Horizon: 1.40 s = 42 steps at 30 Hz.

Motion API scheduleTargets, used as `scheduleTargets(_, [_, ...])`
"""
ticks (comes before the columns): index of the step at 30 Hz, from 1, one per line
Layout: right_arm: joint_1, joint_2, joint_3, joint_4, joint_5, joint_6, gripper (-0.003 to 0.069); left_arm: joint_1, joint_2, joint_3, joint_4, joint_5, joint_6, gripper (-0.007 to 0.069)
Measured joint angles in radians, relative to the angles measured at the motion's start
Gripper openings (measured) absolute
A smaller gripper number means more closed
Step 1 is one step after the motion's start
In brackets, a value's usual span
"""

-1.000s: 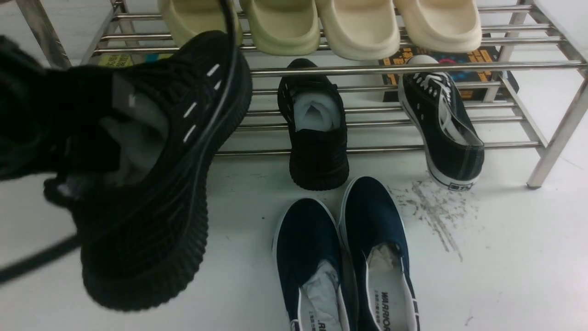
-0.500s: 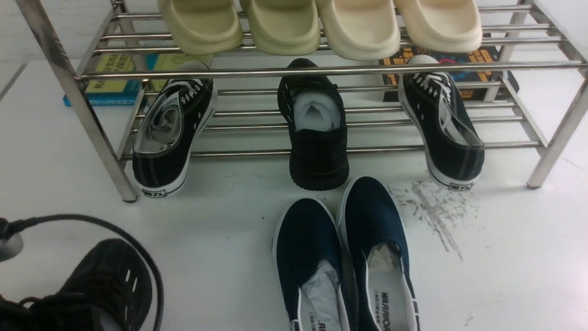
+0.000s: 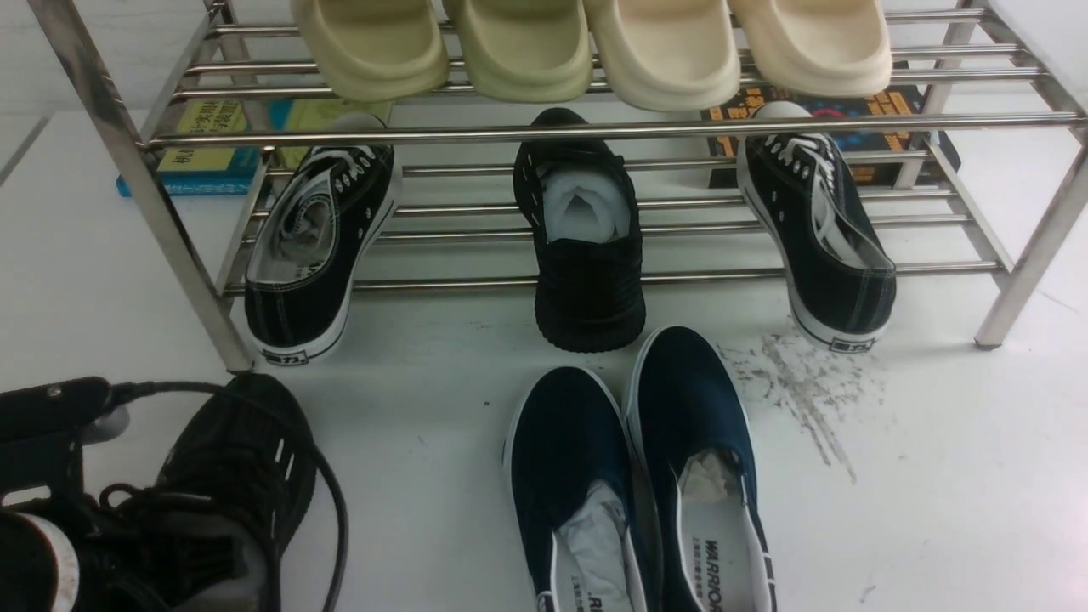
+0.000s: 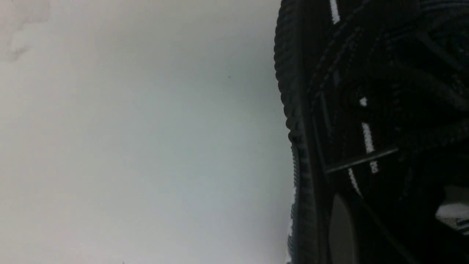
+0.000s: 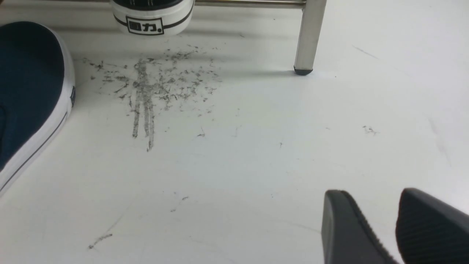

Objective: Take the shoes off the shelf with your hand on the white table.
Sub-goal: 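Set the held shoe down on the floor in front of the rack with the left gripper, then grasp a shoe standing on the lower shelf of the shoe rack with the left gripper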

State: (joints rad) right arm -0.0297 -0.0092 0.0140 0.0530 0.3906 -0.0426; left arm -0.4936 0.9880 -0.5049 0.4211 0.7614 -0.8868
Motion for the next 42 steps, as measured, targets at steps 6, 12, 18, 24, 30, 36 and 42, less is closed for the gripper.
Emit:
scheduleTargets(6, [0.000, 0.000, 0.000, 0.000, 0.000, 0.000, 0.0237, 0.000, 0.121, 0.016, 0.064, -0.128, -0.002, 0.0057])
scheduleTargets(12, [0.000, 0.000, 0.000, 0.000, 0.000, 0.000, 0.0237, 0.000, 0.190, 0.016, 0.085, -0.176, -0.020, 0.0057])
scheduleTargets(18, [0.000, 0.000, 0.000, 0.000, 0.000, 0.000, 0.0237, 0.000, 0.203, 0.010, 0.089, -0.172, -0.036, 0.0118])
scheduleTargets(24, [0.000, 0.000, 0.000, 0.000, 0.000, 0.000, 0.0237, 0.000, 0.198, -0.093, 0.082, -0.016, -0.101, 0.0292])
scheduleTargets(30, [0.000, 0.000, 0.000, 0.000, 0.000, 0.000, 0.0237, 0.000, 0.197, -0.246, 0.073, 0.174, -0.097, 0.0419])
scheduleTargets(36, [0.000, 0.000, 0.000, 0.000, 0.000, 0.000, 0.0237, 0.000, 0.197, -0.400, 0.002, 0.303, -0.043, 0.0424])
scheduleTargets(42, [0.000, 0.000, 0.000, 0.000, 0.000, 0.000, 0.0237, 0.000, 0.200, -0.551, -0.162, 0.344, 0.067, 0.0304])
